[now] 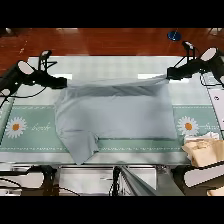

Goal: Fold the shirts.

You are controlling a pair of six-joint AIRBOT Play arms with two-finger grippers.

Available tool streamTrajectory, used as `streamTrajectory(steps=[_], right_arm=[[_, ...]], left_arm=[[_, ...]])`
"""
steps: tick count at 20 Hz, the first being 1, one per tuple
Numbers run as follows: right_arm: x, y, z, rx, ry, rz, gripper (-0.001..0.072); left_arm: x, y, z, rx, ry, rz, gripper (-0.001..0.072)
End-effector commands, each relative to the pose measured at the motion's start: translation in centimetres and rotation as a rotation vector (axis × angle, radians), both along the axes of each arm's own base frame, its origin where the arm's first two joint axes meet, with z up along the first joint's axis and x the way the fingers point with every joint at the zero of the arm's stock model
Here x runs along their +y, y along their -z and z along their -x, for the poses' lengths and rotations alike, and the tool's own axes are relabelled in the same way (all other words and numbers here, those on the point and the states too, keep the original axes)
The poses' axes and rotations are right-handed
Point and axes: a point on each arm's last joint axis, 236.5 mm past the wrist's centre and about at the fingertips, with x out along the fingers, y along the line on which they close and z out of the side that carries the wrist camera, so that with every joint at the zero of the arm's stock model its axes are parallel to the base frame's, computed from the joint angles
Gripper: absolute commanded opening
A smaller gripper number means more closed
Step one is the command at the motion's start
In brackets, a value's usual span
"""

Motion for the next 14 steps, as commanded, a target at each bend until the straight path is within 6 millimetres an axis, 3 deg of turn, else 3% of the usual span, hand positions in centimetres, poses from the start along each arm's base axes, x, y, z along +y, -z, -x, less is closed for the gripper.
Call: streamTrajectory(steps=[1,5,6,7,8,9,10,12,14], right_arm=[[-1.1,1.8,1.2,0.071,-0.018,0.055,0.0021],[0.0,3.9,1.3,0.112,-0.010,0.002,0.0023],[0.2,4.0,1.3,0.114,-0.007,-0.009,0.0067],[0.2,3.8,1.2,0.110,-0.008,-0.011,0.0200],[0.1,3.1,1.2,0.096,-0.010,-0.007,0.0285],[-0.4,1.8,1.2,0.076,-0.003,-0.003,0.0349],[-1.1,0.2,2.1,0.082,-0.005,0.007,0.0367],[-4.4,-2.6,6.7,0.186,-0.017,0.111,0.0368],[-10.2,-4.7,10.0,0.231,0.129,0.251,0.0367]], left_arm=[[0.0,2.5,2.8,0.130,0.021,-0.004,0.0028],[0.1,3.5,2.2,0.125,0.009,-0.006,0.0034],[0.5,3.2,1.9,0.110,0.008,-0.016,0.0105],[1.0,2.5,1.4,0.097,0.002,-0.019,0.0286],[1.8,1.3,1.0,0.085,-0.005,-0.022,0.0425],[3.3,-0.4,0.6,0.071,-0.014,-0.039,0.0452],[5.1,-2.1,0.9,0.085,-0.027,-0.062,0.0451],[9.4,-4.8,3.8,0.173,-0.089,-0.120,0.0451],[12.3,-5.9,7.2,0.235,-0.181,-0.112,0.0451]])
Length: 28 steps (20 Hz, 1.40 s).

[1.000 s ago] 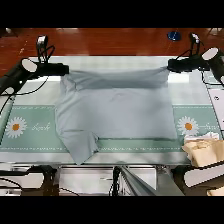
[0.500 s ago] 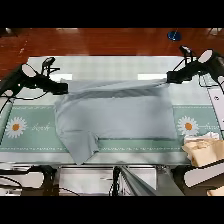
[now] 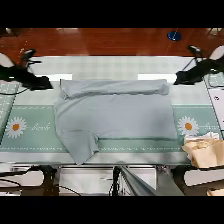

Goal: Fold the shirts.

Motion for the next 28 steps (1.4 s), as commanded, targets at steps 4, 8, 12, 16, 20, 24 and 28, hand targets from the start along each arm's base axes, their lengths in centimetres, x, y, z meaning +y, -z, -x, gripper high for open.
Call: streamTrajectory(steps=[4,8,12,16,20,24,28], right_arm=[[-8.9,-1.5,11.6,0.157,0.248,0.113,0.0366],[-6.9,1.9,15.7,0.175,0.284,-0.038,0.0366],[-5.6,2.8,16.0,0.168,0.269,-0.079,0.0367],[-5.1,2.6,15.7,0.159,0.267,-0.100,0.0366],[-5.1,2.6,15.7,0.161,0.266,-0.101,0.0366],[-5.0,2.6,16.0,0.173,0.264,-0.105,0.0366],[-4.8,2.6,16.3,0.185,0.260,-0.110,0.0366]], left_arm=[[3.3,-0.6,11.9,0.159,-0.129,0.080,0.0452],[-2.8,2.7,19.4,0.244,-0.137,0.362,0.0484],[-5.6,6.1,25.4,0.385,-0.181,0.467,0.0587],[-6.2,7.5,27.0,0.420,-0.182,0.472,0.0587],[-5.6,8.0,26.2,0.399,-0.217,0.447,0.0587],[-6.0,8.5,25.1,0.370,-0.210,0.411,0.0580],[-7.1,9.6,23.3,0.336,-0.212,0.334,0.0539]])
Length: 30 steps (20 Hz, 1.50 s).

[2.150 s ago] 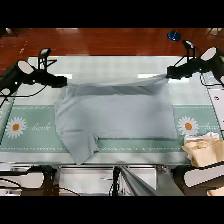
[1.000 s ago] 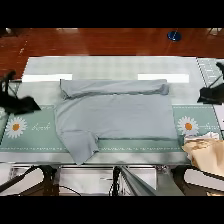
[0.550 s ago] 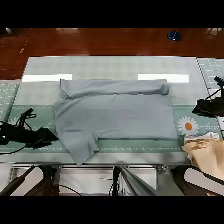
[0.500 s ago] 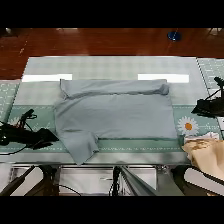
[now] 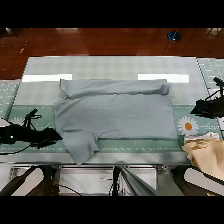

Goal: Fold the shirts.

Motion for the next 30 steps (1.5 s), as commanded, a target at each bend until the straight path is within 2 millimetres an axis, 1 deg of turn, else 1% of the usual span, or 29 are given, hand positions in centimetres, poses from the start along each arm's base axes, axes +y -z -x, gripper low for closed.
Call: streamTrajectory(steps=[1,3,4,5,6,7,8,9,12,14,15,16,17,18,20,23,25,28,30], right_arm=[[0.2,0.0,0.3,0.013,-0.003,-0.010,0.0366],[0.2,0.0,0.4,0.015,-0.004,-0.011,0.0366],[0.3,0.0,0.4,0.017,-0.004,-0.012,0.0365],[0.3,0.0,0.5,0.019,-0.005,-0.013,0.0366],[0.3,0.0,0.6,0.022,-0.006,-0.015,0.0366],[0.4,0.0,0.7,0.027,-0.008,-0.017,0.0366],[0.5,-0.1,0.9,0.034,-0.010,-0.020,0.0366],[0.5,0.0,1.1,0.043,-0.013,-0.019,0.0366],[-0.2,-0.2,2.1,0.075,-0.029,0.013,0.0366],[-0.8,-0.8,2.6,0.073,-0.023,0.039,0.0367],[-0.9,-1.1,2.6,0.057,-0.002,0.020,0.0370],[-0.6,-1.4,2.8,0.049,0.019,-0.025,0.0414],[-0.1,-1.4,2.9,0.038,0.050,-0.082,0.0480],[0.4,-1.2,3.3,0.038,0.077,-0.133,0.0517],[1.3,0.2,4.8,0.076,0.110,-0.193,0.0517],[3.6,2.9,7.6,0.154,0.097,-0.252,0.0518],[4.6,4.4,8.9,0.182,0.093,-0.272,0.0518],[5.0,5.8,9.7,0.188,0.101,-0.268,0.0515],[5.2,6.3,9.8,0.186,0.105,-0.268,0.0509]], left_arm=[[-0.7,1.3,-1.7,-0.037,0.004,-0.076,0.0463],[-1.7,2.0,-1.6,-0.020,0.043,-0.083,0.0459],[-2.1,2.4,-1.4,0.001,0.050,-0.083,0.0434],[-2.3,2.9,-1.2,0.022,0.056,-0.080,0.0375],[-2.4,3.4,-1.0,0.046,0.048,-0.079,0.0349],[-2.4,3.8,-0.7,0.075,0.040,-0.074,0.0179],[-2.5,4.0,-0.3,0.094,0.051,-0.066,0.0081],[-2.6,4.1,-0.1,0.104,0.054,-0.062,0.0031],[-2.6,4.1,0.2,0.105,0.078,-0.060,0.0029],[-2.4,4.0,0.8,0.118,0.098,-0.064,0.0028],[-2.2,3.9,0.8,0.116,0.103,-0.065,0.0028],[-2.1,3.8,0.9,0.110,0.110,-0.064,0.0029],[-1.9,3.8,0.8,0.103,0.108,-0.066,0.0029],[-1.7,3.7,0.6,0.099,0.096,-0.067,0.0029],[-1.3,3.7,0.5,0.095,0.078,-0.066,0.0029],[-0.9,3.7,0.3,0.086,0.072,-0.062,0.0029],[-0.8,3.7,0.3,0.085,0.070,-0.061,0.0029],[-0.8,3.7,0.3,0.080,0.077,-0.060,0.0029],[-0.8,3.7,0.3,0.077,0.083,-0.060,0.0029]])
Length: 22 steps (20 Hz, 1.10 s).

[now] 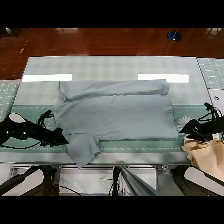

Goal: Fold the shirts.

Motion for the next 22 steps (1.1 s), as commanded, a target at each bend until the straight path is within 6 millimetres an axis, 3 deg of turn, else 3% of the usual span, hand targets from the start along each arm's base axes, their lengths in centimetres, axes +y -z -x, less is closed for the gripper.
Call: streamTrajectory(steps=[1,5,11,12,14,15,18,20,22], right_arm=[[0.6,1.2,0.5,-0.002,0.009,-0.008,0.0509],[1.7,0.9,-1.8,-0.079,0.081,-0.055,0.0507],[5.1,3.1,-1.5,0.012,-0.014,-0.105,0.0505],[5.7,3.6,-1.7,0.016,-0.041,-0.095,0.0467],[6.4,4.2,-1.9,0.020,-0.080,-0.063,0.0459],[6.2,4.4,-1.9,0.024,-0.091,-0.039,0.0417],[5.1,4.9,-1.3,0.054,-0.095,0.013,0.0091],[4.9,4.4,-0.9,0.057,-0.111,0.016,0.0023],[4.4,2.9,-1.1,0.009,-0.143,0.047,0.0023]], left_arm=[[1.8,1.4,-1.5,-0.075,-0.003,-0.088,0.0029],[1.8,1.4,-1.5,-0.075,-0.003,-0.088,0.0029],[1.7,1.3,-1.4,-0.076,0.008,-0.082,0.0029],[1.7,1.3,-1.4,-0.075,0.008,-0.082,0.0030],[1.7,1.2,-1.3,-0.071,0.010,-0.079,0.0029],[1.6,1.2,-1.2,-0.070,0.011,-0.078,0.0029],[1.6,1.2,-1.2,-0.069,0.012,-0.077,0.0029],[1.6,1.2,-1.1,-0.067,0.014,-0.074,0.0029],[1.6,1.1,-1.1,-0.069,0.021,-0.071,0.0029]])
